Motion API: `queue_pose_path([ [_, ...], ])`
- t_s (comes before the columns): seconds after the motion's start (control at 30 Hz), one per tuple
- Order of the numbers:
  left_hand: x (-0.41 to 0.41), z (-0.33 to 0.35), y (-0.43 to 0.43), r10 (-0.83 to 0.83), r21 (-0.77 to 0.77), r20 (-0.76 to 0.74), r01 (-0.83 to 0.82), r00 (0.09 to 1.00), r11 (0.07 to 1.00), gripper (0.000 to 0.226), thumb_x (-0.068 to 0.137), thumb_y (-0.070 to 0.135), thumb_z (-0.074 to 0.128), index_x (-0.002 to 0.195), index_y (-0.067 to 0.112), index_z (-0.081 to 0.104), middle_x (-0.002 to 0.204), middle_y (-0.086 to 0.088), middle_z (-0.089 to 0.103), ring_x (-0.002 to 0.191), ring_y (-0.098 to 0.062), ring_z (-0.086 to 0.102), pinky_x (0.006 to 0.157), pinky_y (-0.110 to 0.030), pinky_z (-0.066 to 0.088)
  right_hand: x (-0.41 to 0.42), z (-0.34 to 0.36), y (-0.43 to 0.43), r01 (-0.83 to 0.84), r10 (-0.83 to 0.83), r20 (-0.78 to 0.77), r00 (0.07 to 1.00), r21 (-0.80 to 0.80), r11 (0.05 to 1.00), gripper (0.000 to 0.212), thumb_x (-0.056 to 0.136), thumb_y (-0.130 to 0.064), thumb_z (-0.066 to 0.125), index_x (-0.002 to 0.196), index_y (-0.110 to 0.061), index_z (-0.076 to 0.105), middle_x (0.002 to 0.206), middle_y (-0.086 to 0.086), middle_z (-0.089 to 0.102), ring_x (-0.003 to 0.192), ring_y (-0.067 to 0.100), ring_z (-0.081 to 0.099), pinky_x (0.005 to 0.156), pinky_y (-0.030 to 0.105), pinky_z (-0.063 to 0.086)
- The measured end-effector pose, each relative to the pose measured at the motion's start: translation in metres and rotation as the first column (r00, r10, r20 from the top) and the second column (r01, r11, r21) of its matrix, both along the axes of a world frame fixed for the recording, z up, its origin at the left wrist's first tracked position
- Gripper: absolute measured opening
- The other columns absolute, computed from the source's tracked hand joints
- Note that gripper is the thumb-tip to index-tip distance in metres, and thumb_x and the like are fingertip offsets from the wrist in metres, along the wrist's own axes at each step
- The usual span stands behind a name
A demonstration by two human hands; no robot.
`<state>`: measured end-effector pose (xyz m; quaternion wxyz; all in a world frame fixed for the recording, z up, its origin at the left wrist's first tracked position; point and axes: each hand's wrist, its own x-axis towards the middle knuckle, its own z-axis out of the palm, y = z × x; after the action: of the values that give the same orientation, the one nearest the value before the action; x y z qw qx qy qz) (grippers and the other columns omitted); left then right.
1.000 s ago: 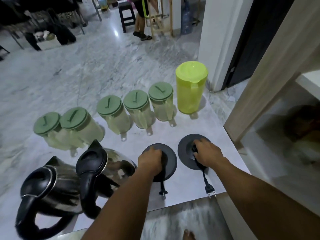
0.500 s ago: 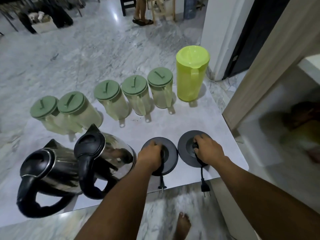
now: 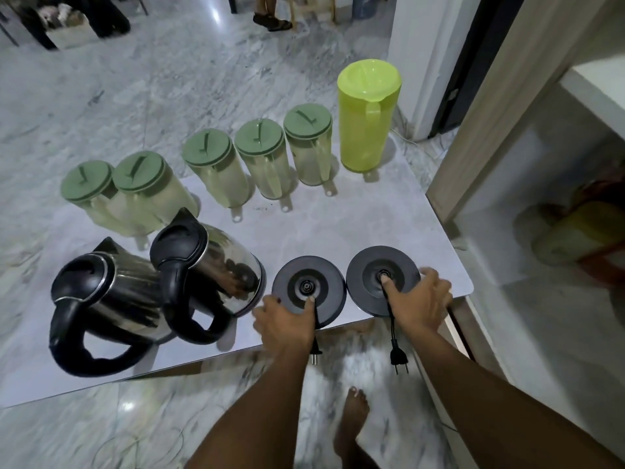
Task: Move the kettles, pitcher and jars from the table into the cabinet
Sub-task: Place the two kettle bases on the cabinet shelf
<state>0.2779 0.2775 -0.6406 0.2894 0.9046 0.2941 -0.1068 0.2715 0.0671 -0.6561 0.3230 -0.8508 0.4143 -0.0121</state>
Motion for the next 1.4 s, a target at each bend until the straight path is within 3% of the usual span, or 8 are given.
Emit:
queue_pose_path([
  [0.23,-0.025,-0.019,-0.013,0.588,-0.553,-0.290,-0.634,0.755,0.541,0.098,0.057,0.054,0.091,0.125,0.026,0.027,0.111,-0.019,0.056,0.088,-0.041,0.065,0.077,-0.050,0.059,-0.011,-0.018,0.021,0.451,-0.492,-0.067,0.868,0.519,0.726,0.092,0.069,-0.038,0.089,0.137,-0.014,0.032,0.141,0.022,0.041,0.109,0.043,0.060,0.089,0.051,0.055],
  [0.33,-0.020,-0.033,-0.007,0.608,-0.625,-0.354,-0.664,0.711,0.412,0.091,0.054,0.052,0.091,0.112,0.033,0.023,0.100,-0.019,0.064,0.078,-0.035,0.068,0.071,-0.045,0.057,-0.011,-0.028,0.024,0.474,-0.562,-0.108,0.820,0.678,0.562,0.082,0.067,-0.031,0.092,0.125,-0.016,0.037,0.117,0.019,0.063,0.075,0.035,0.070,0.054,0.038,0.059],
  [0.47,-0.028,-0.063,0.009,0.527,-0.617,-0.315,-0.592,0.789,0.519,0.094,0.038,0.065,0.085,0.106,0.027,0.034,0.109,-0.028,0.066,0.100,-0.042,0.069,0.084,-0.062,0.055,-0.030,-0.035,0.031,0.432,-0.501,-0.160,0.850,0.756,0.492,0.061,0.075,-0.034,0.086,0.122,-0.007,0.056,0.074,0.010,0.066,0.042,0.015,0.048,0.036,0.022,0.037],
  [0.53,-0.035,-0.063,0.022,0.450,-0.636,-0.281,-0.516,0.848,0.574,0.080,0.040,0.067,0.083,0.093,0.019,0.047,0.084,-0.007,0.058,0.081,-0.039,0.069,0.085,-0.068,0.052,-0.046,-0.031,0.040,0.413,-0.509,-0.140,0.849,0.776,0.477,0.053,0.082,-0.029,0.082,0.123,-0.004,0.058,0.089,0.014,0.071,0.047,0.016,0.053,0.037,0.023,0.039],
  [0.7,-0.052,-0.044,0.056,0.228,-0.776,-0.266,-0.348,0.937,0.526,0.054,0.073,0.049,0.081,0.106,0.010,0.065,0.115,-0.025,0.071,0.080,-0.025,0.057,0.098,-0.061,0.047,-0.093,-0.004,0.066,0.371,-0.585,-0.046,0.810,0.813,0.449,0.043,0.093,-0.023,0.070,0.128,-0.002,0.057,0.115,0.017,0.069,0.083,0.029,0.068,0.048,0.030,0.054],
  [0.93,-0.079,0.022,0.071,-0.004,-0.838,-0.174,-0.146,0.985,0.526,0.028,0.090,0.034,0.074,0.095,0.008,0.064,0.060,-0.005,0.054,0.043,-0.013,0.046,0.040,-0.019,0.039,-0.169,0.067,0.086,0.344,-0.678,0.068,0.732,0.822,0.454,0.021,0.099,-0.015,0.061,0.116,-0.003,0.058,0.089,0.017,0.069,0.069,0.028,0.068,0.073,0.043,0.061],
  [1.13,-0.116,0.074,0.029,-0.278,-0.886,-0.084,0.055,0.957,0.460,0.026,0.095,0.030,0.069,0.100,0.006,0.061,0.055,-0.006,0.056,0.045,-0.013,0.047,0.044,-0.023,0.040,-0.257,0.110,0.048,0.386,-0.770,0.152,0.620,0.795,0.468,0.020,0.100,-0.020,0.059,0.115,-0.006,0.060,0.111,0.021,0.072,0.105,0.043,0.070,0.070,0.041,0.055],
  [1.4,-0.211,0.111,-0.044,-0.563,-0.909,0.036,0.261,0.826,0.325,0.034,0.091,0.037,0.072,0.107,0.009,0.061,0.053,-0.004,0.060,0.047,-0.016,0.045,0.045,-0.026,0.034,-0.412,0.159,0.006,0.449,-0.824,0.333,0.459,0.713,0.539,0.029,0.098,-0.026,0.061,0.119,-0.006,0.061,0.076,0.014,0.062,0.066,0.030,0.057,0.059,0.038,0.044],
])
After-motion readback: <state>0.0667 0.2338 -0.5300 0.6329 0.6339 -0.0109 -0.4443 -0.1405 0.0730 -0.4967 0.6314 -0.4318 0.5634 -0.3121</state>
